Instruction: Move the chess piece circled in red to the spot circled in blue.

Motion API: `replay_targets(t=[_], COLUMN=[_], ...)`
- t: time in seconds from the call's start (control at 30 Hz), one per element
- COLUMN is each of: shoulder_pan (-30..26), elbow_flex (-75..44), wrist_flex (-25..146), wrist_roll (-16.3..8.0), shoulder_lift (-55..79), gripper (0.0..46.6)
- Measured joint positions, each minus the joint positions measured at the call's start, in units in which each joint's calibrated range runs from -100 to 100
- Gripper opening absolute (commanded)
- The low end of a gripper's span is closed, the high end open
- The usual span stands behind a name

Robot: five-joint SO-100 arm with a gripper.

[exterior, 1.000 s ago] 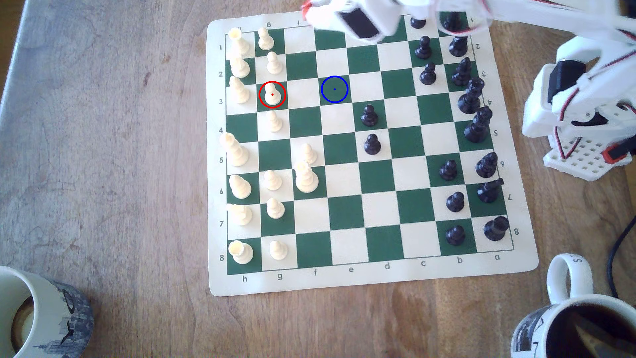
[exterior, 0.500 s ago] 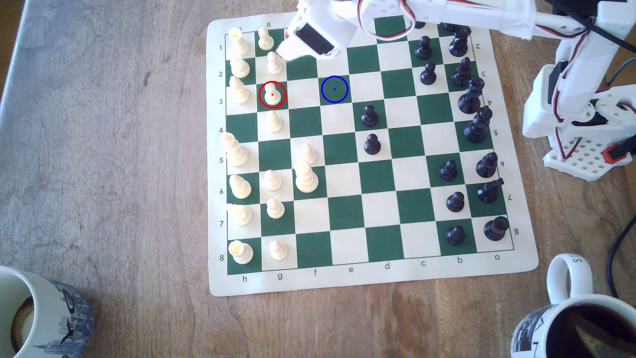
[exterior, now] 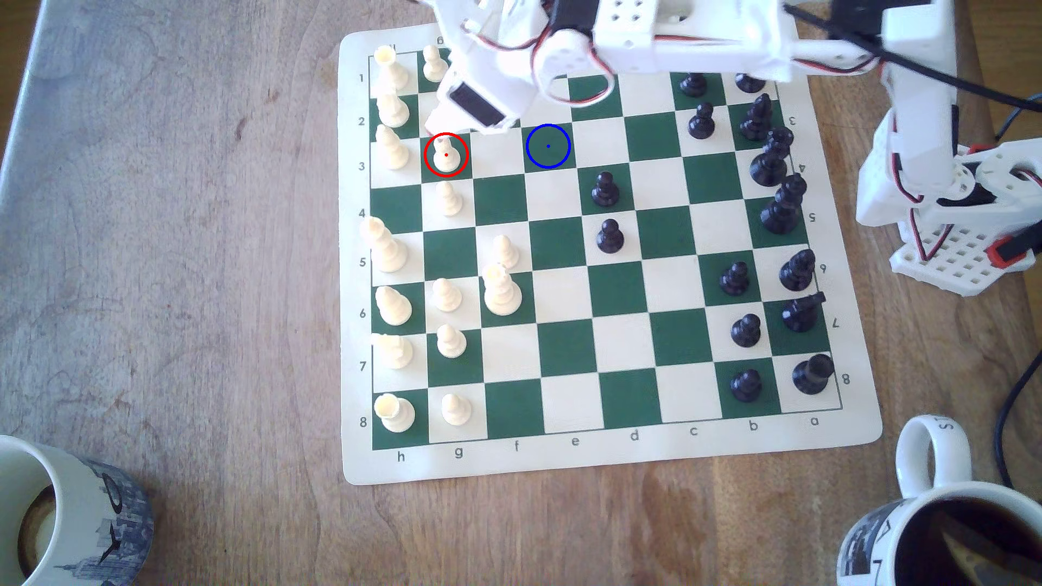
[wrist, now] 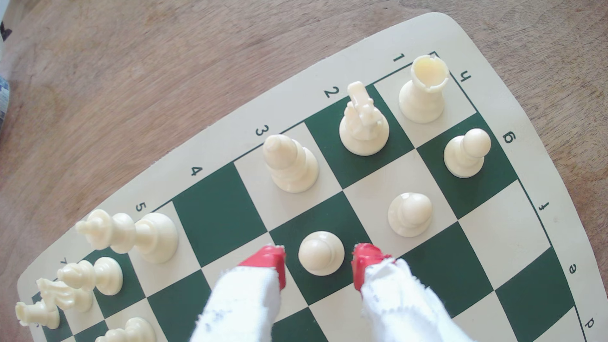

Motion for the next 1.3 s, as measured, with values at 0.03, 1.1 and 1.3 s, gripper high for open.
replay_targets(t=[0.03,1.1,1.3], shoulder_pan=[0.07,-0.81,-0.81], elbow_flex=[-0.54,-8.95,-8.95], wrist_flex=[0.00,0.72,0.72], wrist_roll=[0.00,0.00,0.00], shoulder_lift=[0.59,11.40,11.40], gripper=[11.7,11.2,11.1])
